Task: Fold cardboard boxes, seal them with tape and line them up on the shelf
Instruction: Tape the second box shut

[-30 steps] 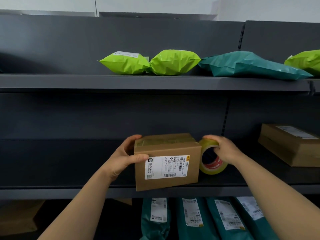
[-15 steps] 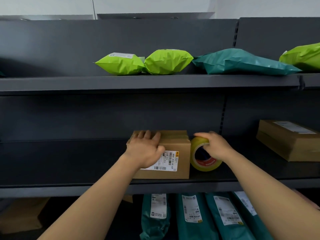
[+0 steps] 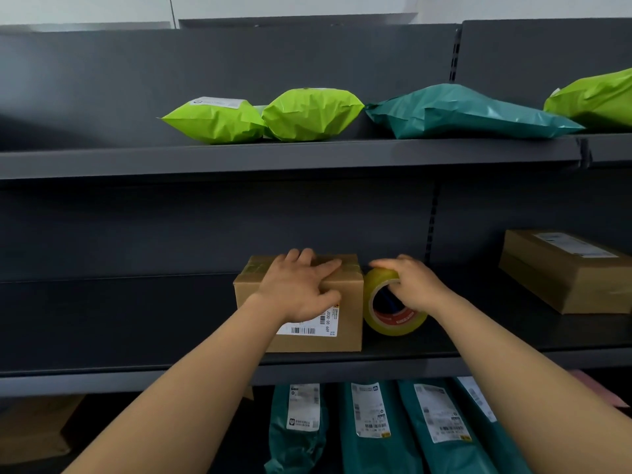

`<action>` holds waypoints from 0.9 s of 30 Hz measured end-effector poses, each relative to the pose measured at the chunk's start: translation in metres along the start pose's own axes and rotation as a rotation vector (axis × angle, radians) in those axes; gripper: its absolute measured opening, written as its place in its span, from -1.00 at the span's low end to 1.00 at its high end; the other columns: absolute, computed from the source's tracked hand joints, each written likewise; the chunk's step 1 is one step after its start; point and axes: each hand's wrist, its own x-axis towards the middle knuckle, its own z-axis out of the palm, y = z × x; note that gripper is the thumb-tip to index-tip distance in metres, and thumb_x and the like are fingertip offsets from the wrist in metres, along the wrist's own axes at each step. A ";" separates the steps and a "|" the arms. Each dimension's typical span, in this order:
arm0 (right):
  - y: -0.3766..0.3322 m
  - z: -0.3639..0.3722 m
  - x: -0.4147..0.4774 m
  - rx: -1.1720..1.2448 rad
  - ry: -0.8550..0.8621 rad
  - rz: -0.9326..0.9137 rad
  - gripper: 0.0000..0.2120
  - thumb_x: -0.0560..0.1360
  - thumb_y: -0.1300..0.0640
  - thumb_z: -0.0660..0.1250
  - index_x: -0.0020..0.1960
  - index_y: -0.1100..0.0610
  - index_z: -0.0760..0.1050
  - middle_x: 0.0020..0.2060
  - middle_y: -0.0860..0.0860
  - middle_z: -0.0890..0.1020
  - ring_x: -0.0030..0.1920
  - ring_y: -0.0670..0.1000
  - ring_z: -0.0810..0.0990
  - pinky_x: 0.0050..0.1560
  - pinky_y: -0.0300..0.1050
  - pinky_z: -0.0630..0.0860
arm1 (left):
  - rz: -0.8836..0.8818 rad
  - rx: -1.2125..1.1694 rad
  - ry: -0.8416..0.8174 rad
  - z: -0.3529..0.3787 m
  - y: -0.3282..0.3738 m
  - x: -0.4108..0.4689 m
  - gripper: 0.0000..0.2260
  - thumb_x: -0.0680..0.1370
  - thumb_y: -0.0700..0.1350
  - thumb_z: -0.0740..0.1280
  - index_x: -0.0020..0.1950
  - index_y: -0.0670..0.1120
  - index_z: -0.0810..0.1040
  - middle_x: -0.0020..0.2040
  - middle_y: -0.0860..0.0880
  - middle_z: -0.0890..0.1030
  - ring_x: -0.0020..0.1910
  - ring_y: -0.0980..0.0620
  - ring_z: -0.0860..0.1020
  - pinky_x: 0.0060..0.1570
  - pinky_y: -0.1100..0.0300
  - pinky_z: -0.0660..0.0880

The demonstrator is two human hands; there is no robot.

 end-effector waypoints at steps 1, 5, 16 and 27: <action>0.001 0.000 0.000 0.001 -0.002 -0.002 -0.50 0.58 0.29 0.19 0.44 -0.11 0.35 0.21 0.09 0.44 0.27 0.12 0.41 0.27 -0.06 0.40 | 0.000 0.019 -0.005 0.000 0.001 0.001 -0.42 0.57 0.29 0.03 0.58 0.21 0.05 0.40 -0.09 0.30 0.33 -0.12 0.30 0.31 0.00 0.22; 0.002 -0.001 -0.001 0.019 -0.015 0.007 -0.51 0.58 0.28 0.20 0.43 -0.10 0.36 0.24 0.09 0.43 0.29 0.11 0.41 0.30 -0.06 0.38 | 0.012 0.036 -0.010 0.002 0.001 0.002 -0.38 0.54 0.41 -0.07 0.57 0.25 0.00 0.38 -0.09 0.29 0.34 -0.12 0.27 0.35 -0.03 0.18; 0.006 -0.001 0.000 0.005 -0.053 0.015 -0.43 0.57 0.37 0.14 0.45 -0.13 0.32 0.27 0.08 0.40 0.33 0.11 0.37 0.31 -0.13 0.35 | -0.061 -0.526 -0.367 -0.028 0.013 0.045 -0.26 0.36 0.16 0.53 0.39 0.11 0.18 0.24 0.01 0.44 0.11 0.02 0.48 0.08 0.12 0.48; 0.025 -0.017 -0.031 0.781 0.266 0.281 -0.62 0.45 0.13 0.47 0.25 0.07 0.52 0.02 0.00 0.65 0.05 0.01 0.62 0.08 -0.11 0.54 | 0.001 -0.761 -0.089 -0.031 0.004 0.040 -0.05 0.16 0.19 0.62 0.46 0.34 0.22 0.44 0.09 0.34 0.40 -0.02 0.33 0.37 -0.03 0.37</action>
